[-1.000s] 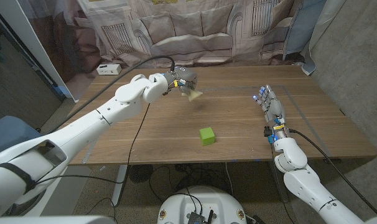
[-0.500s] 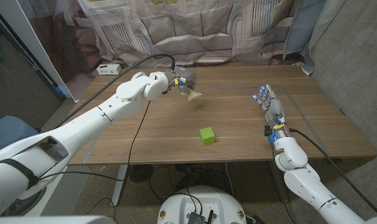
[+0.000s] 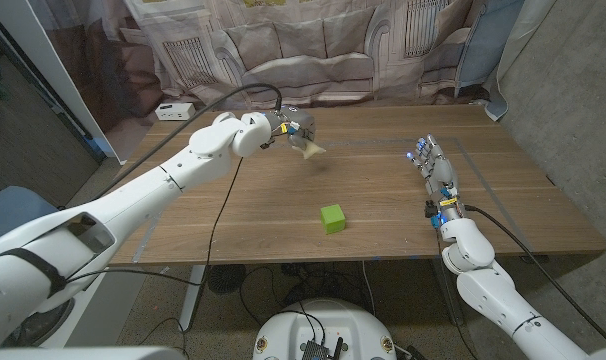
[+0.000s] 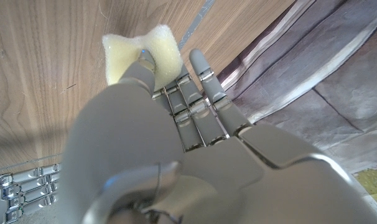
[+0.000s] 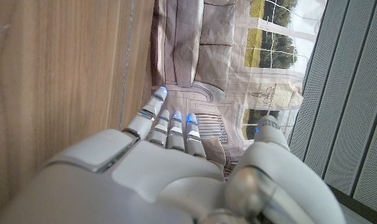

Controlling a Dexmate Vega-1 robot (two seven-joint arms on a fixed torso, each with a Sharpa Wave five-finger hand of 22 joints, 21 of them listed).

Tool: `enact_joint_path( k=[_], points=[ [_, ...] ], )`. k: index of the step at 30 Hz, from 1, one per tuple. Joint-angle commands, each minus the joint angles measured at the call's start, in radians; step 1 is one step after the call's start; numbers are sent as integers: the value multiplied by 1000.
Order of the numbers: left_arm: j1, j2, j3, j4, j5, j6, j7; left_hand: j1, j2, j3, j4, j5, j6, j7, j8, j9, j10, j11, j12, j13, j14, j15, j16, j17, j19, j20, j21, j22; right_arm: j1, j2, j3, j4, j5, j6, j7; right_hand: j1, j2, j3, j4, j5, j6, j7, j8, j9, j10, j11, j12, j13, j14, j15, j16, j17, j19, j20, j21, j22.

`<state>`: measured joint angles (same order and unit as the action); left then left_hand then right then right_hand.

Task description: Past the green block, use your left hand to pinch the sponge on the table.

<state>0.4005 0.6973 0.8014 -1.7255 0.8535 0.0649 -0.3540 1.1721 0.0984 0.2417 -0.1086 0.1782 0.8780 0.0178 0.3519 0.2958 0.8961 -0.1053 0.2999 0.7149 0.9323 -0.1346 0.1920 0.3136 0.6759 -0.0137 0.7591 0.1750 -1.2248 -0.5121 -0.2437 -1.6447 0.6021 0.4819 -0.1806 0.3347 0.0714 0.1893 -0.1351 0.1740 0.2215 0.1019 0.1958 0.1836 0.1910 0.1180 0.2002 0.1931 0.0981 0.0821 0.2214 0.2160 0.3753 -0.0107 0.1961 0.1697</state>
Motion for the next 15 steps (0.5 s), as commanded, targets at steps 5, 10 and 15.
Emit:
enact_joint_path(
  k=[5, 10, 15],
  points=[
    [-38, -7, 21, 59, -9, -27, 12, -15, -24, -4, -3, -4, -16, -4, -18, -10, -15, 0, -21, -19, -28, -9, -4, -19, -17, -1, -11, -1, 12, 0, -2, 7, 1, -13, -6, 9, -1, -5, 0, 2, 3, 0, -1, 4, 2, 4, -1, 1, 3, -4, -4, 5, 0, -4, -1, 2],
    [-46, -8, 27, 77, -12, -37, 17, -28, -34, -9, -2, -6, -21, -6, -28, -17, -19, 0, -30, -28, -39, -9, -4, -28, -22, -4, -16, -2, 13, -1, -4, 4, 0, -22, -11, 9, 0, -5, 0, 2, 3, 0, -1, 4, 1, 3, -1, 1, 3, -4, -4, 5, 0, -4, -1, 2],
    [-50, -11, 31, 99, -19, -41, 26, -32, -36, -9, -3, -5, -25, -8, -35, -22, -25, 0, -38, -35, -48, -6, -3, -33, -25, -3, -20, -2, 16, -1, -6, 4, -4, -27, -15, 10, -1, -5, 0, 2, 4, 1, 0, 4, 2, 2, 0, 1, 4, -4, -4, 5, 0, -4, -1, 2]
  ],
)
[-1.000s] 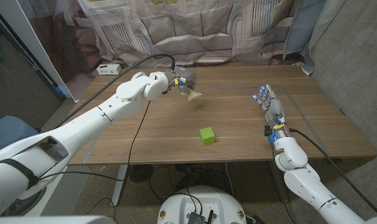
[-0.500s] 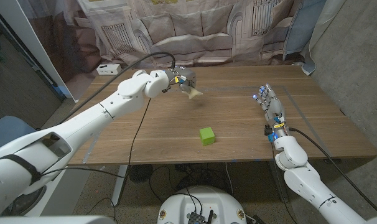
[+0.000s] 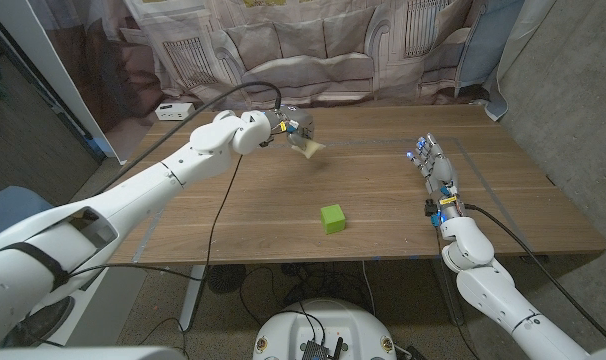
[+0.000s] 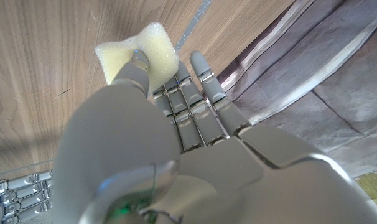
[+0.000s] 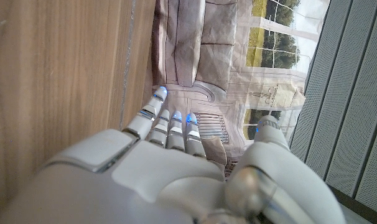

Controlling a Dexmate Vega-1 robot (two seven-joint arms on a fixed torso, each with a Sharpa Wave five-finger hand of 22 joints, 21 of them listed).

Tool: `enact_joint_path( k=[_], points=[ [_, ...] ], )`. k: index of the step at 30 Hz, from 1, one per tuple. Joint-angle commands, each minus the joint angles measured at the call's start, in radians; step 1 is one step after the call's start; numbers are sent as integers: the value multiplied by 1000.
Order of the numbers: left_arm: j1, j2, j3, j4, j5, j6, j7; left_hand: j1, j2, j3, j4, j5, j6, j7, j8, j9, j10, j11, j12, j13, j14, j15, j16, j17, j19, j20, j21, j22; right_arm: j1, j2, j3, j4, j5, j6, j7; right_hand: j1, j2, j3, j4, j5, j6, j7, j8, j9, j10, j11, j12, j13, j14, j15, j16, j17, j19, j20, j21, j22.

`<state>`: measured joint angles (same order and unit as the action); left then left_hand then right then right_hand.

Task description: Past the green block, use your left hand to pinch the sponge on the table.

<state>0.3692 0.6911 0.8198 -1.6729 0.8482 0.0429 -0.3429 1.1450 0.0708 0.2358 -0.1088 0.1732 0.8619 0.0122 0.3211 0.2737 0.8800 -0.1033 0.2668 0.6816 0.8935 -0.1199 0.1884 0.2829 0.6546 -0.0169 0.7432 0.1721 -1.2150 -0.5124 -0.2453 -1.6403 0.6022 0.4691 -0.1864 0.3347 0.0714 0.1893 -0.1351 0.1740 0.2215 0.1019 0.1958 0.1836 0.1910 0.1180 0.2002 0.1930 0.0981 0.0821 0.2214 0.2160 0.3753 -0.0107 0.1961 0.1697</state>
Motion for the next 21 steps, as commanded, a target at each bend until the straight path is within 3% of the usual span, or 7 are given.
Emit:
enact_joint_path(
  k=[1, 21],
  points=[
    [-20, -7, 15, 52, -15, -20, 15, -6, -8, -3, -2, 0, -8, -2, -5, -1, -9, -1, -6, -3, -10, -20, 0, -4, -5, 0, -5, 1, 6, -1, -5, -1, -5, -15, -10, 10, -1, -5, 0, 2, 3, 1, -1, 4, 2, 3, -1, 1, 4, -4, -4, 5, 0, -4, -1, 2],
    [-32, -31, 41, 158, -47, -71, 105, -9, -2, 6, -8, 2, 2, -5, -19, -17, 4, -4, -17, -24, -5, -29, 11, -21, 0, -2, -14, 0, 0, -7, -6, -14, -3, -35, -22, 12, 2, -5, 0, 2, 7, 1, 0, 4, 4, 2, 0, 1, 6, -5, -4, 5, 1, -4, -1, 2]
  ],
)
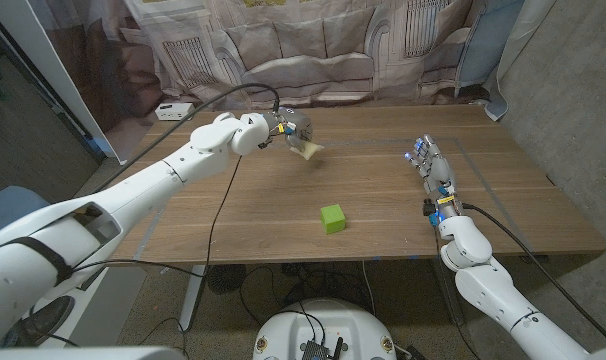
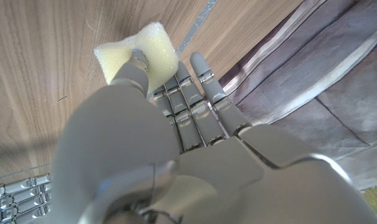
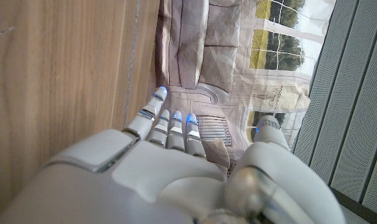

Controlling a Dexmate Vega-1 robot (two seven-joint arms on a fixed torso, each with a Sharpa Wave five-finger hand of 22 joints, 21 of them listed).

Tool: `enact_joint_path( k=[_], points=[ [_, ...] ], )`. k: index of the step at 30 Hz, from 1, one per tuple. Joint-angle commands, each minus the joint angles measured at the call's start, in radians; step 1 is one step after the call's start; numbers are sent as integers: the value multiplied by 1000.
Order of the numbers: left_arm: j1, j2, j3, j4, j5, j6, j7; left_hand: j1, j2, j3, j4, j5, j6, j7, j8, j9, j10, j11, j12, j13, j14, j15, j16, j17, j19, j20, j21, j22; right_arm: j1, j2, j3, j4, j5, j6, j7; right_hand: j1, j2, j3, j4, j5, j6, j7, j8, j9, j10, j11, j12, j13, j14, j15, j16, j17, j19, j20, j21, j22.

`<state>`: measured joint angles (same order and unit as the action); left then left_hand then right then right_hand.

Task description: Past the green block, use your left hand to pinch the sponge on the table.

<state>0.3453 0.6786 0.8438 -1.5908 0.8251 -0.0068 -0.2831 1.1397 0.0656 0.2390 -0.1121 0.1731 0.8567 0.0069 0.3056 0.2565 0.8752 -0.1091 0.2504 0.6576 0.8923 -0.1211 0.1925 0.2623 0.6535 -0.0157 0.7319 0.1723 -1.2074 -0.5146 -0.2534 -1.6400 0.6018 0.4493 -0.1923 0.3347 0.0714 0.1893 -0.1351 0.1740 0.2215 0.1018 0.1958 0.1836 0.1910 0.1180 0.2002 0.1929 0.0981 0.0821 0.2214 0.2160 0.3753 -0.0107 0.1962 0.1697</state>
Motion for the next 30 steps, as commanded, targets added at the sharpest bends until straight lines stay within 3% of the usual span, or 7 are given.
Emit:
enact_joint_path(
  k=[1, 20, 30],
  points=[
    [-10, -21, 20, 82, -24, -20, 42, -3, 3, 4, -6, 2, 9, 0, -4, 0, 11, 0, -1, -2, -2, -28, 8, -2, 2, -4, -3, 0, -9, -6, 2, -16, -2, -19, -17, 12, 2, -5, 0, 2, 7, 1, 0, 4, 4, 2, 0, 1, 6, -5, -4, 5, 1, -4, -1, 2],
    [-32, -43, 58, 167, -52, -36, 72, -4, 1, 7, -13, 2, 13, -4, -15, -10, 18, -2, -6, -11, 5, -32, 18, -11, 19, -12, -3, 1, 11, -9, -5, -1, 10, -36, -3, 13, 2, -5, 0, 2, 8, 0, 0, 4, 5, 2, 0, 1, 6, -6, -4, 5, 1, -5, -1, 2],
    [-60, -78, 93, 245, -56, -54, 101, -5, 3, 8, -15, 2, 15, -3, -20, -15, 12, -3, -8, -10, 1, -32, 20, -12, 18, -13, -6, 2, 6, -14, -3, -7, 6, -39, -10, 13, 2, -6, 0, 2, 8, 0, 0, 4, 5, 3, 0, 1, 6, -7, -5, 6, 1, -5, -1, 2]
  ],
)
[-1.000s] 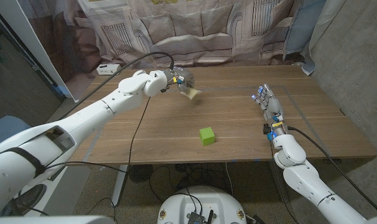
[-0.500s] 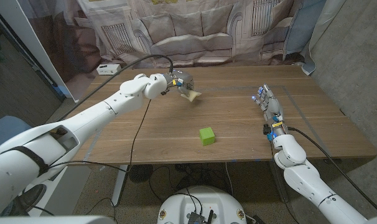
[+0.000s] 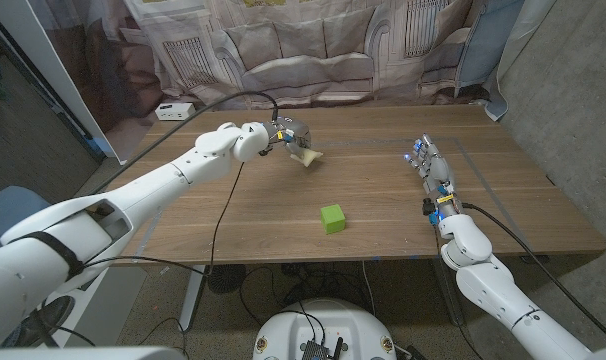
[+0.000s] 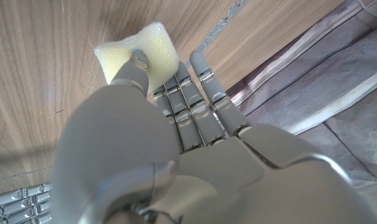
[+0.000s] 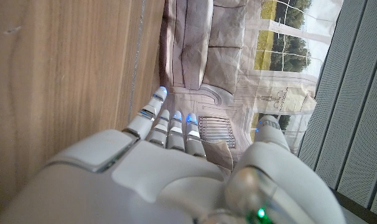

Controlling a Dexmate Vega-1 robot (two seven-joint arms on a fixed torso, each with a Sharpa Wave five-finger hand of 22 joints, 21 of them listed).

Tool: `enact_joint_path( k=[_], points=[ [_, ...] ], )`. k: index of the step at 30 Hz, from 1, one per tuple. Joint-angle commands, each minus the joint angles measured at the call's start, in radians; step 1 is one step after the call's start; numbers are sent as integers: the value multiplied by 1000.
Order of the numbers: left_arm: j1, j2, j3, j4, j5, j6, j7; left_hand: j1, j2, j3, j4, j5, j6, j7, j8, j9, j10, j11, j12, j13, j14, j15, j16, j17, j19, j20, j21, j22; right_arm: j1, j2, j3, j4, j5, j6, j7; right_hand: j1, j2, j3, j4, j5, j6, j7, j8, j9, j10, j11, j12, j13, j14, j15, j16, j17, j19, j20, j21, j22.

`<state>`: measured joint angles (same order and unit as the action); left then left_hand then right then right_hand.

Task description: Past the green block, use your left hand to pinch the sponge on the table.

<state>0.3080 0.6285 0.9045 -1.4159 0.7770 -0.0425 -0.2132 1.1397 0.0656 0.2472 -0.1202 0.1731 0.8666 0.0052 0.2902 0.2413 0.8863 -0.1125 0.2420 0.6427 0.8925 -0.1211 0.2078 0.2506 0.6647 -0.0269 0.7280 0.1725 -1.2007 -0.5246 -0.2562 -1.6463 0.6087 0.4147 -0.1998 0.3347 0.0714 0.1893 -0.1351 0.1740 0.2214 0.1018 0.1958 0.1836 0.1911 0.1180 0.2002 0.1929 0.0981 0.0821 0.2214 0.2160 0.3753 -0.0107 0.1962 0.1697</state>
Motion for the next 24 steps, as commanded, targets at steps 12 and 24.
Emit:
enact_joint_path(
  k=[12, 24],
  points=[
    [-38, -51, 71, 116, 4, -29, 61, -17, 0, -4, -4, 2, 0, -3, -14, -5, -9, 2, -6, 2, -10, -31, 5, -3, -1, 0, -9, 2, -10, -7, 3, -4, 1, -1, -4, 13, 2, -6, 0, 2, 8, 0, 0, 4, 5, 1, 0, 2, 5, -6, -5, 6, 1, -6, -1, 2],
    [-33, -53, 81, 127, -7, -6, 67, -25, -3, -6, -5, 2, -16, -8, -29, -10, -26, 5, -18, -5, -43, -21, -2, -7, -27, 1, -24, 2, -16, -4, 4, 2, 9, 7, 5, 13, 2, -7, 1, 2, 8, 0, 0, 4, 5, 1, 0, 2, 4, -7, -5, 6, 1, -6, -2, 2]
  ],
)
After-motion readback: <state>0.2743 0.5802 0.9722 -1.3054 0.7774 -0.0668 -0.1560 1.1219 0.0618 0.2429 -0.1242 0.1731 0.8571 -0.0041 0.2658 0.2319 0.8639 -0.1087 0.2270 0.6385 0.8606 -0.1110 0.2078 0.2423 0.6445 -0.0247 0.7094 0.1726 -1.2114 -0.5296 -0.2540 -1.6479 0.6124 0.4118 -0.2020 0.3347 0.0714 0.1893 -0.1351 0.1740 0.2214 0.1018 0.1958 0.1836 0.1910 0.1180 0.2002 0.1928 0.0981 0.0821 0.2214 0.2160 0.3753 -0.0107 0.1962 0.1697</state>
